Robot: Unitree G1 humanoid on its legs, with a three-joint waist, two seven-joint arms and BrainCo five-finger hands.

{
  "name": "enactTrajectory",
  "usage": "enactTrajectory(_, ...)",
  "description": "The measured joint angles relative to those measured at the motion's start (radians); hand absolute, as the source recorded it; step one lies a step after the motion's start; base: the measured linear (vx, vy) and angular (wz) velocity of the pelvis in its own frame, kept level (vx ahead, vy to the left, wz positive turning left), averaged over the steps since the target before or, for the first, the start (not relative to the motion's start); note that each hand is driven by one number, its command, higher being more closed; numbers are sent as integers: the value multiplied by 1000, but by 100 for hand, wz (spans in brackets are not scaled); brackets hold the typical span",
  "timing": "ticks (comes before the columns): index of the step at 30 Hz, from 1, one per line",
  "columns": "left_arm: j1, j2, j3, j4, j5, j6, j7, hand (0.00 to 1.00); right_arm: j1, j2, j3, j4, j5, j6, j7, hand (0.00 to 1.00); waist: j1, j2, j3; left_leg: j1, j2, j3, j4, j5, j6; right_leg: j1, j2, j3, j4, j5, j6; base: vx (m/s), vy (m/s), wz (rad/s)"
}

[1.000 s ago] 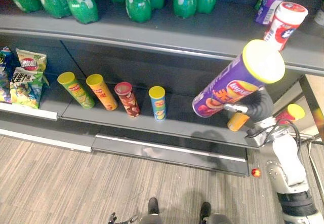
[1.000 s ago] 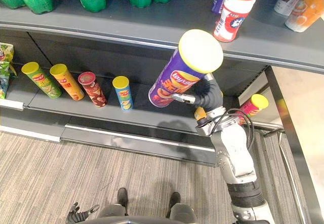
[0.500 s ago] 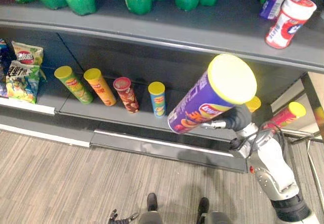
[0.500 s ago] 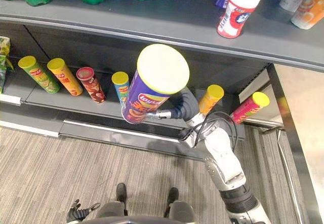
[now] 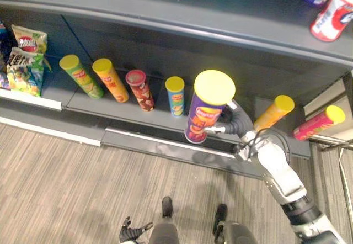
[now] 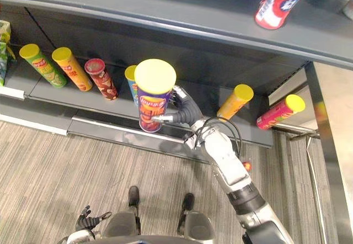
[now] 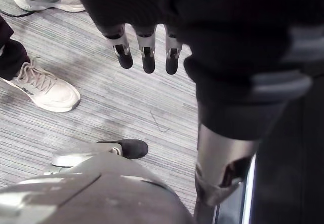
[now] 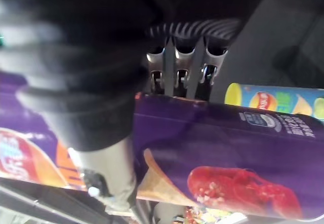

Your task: Put the gum and the chips on the shelf.

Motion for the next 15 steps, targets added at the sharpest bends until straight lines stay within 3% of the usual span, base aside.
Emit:
enactTrajectory(8,-12,-3,-28,-31,0,0,1,0,-70,38,-60,117,-48,-24,-113,100,14,31,29,-28,-11,-26,5,18,4,-19,-11,-22,14,0,0,-1,9,8)
enactTrajectory(15,-30,-4,-69,-85,1,-2,15,0,-157,49,-137,264,-61,-64,-238,100,27,65,91,-46,-15,-40,5,30,9,-40,-21,-32,39,0,0,-29,11,6)
